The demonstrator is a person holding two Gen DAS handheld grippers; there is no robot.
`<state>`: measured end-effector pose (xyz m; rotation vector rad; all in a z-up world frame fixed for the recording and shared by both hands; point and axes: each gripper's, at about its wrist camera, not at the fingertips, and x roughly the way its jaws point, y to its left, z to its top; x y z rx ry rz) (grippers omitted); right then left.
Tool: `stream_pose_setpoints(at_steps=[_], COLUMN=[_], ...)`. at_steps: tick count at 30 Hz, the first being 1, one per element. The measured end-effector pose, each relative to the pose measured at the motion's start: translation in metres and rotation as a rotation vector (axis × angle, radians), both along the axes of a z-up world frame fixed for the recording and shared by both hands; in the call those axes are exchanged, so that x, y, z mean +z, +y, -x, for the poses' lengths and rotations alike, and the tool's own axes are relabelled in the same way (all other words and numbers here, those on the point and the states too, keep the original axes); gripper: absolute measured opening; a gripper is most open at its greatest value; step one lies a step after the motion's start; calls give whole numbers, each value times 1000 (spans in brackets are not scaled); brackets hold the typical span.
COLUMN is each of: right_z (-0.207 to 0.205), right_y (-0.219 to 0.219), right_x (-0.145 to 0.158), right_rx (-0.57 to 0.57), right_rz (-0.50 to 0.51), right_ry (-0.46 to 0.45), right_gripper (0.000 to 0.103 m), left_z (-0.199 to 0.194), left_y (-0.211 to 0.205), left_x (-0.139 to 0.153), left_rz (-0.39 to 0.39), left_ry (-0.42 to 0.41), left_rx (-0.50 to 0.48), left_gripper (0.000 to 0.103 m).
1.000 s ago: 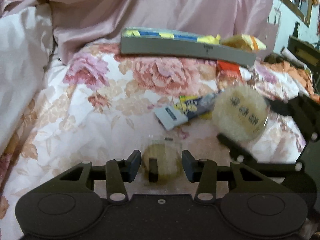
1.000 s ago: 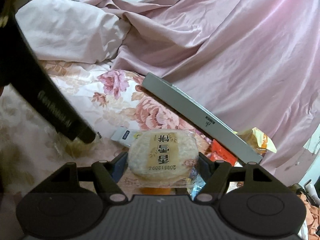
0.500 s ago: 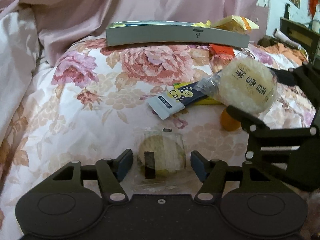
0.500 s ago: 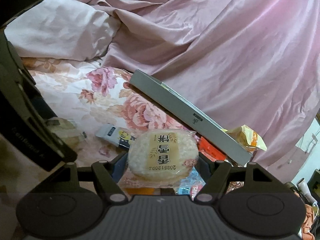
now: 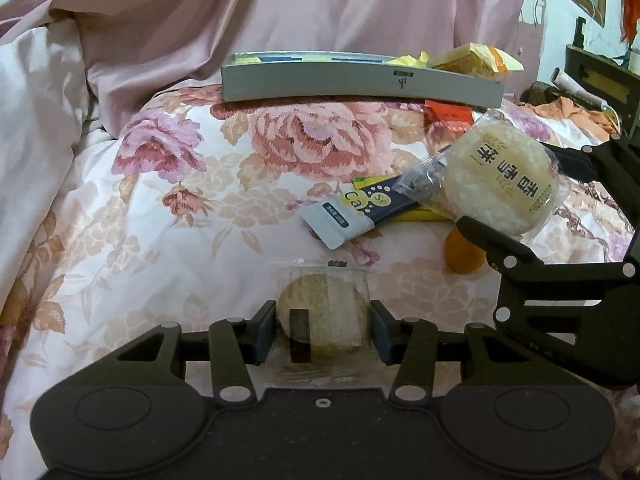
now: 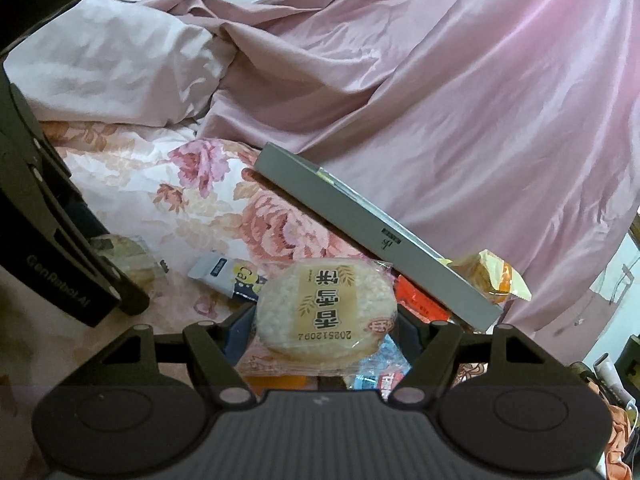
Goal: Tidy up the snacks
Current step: 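Lift and carry both round cakes with both tools to the grey tray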
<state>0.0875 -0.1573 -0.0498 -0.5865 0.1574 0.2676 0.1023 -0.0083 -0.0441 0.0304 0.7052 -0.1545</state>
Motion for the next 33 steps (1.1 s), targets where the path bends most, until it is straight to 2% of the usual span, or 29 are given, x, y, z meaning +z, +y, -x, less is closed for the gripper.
stream_pose_setpoints(at_steps=[9, 14, 22, 25, 28, 33], right_z=[1, -11, -68, -92, -114, -146], right_y=[-5, -10, -21, -27, -34, -52], right_x=[9, 27, 65, 74, 77, 74], right_rx=[-4, -7, 0, 6, 7, -16], right_rz=[-28, -81, -214, -264, -313, -400], right_ry=[-31, -71, -129, -148, -159, -149], right_gripper=[76, 76, 76, 76, 76, 76], left_z=[-2, -20, -89, -120, -151, -196], left_y=[7, 8, 4, -2, -11, -23], left_x=[28, 55, 103, 115, 122, 120], left_rz=[90, 129, 159, 146, 139, 175], left_ry=[-111, -168, -260, -277, -291, -267], left_rx=[28, 34, 51, 61, 60, 77], left_gripper=[50, 50, 50, 50, 50, 50])
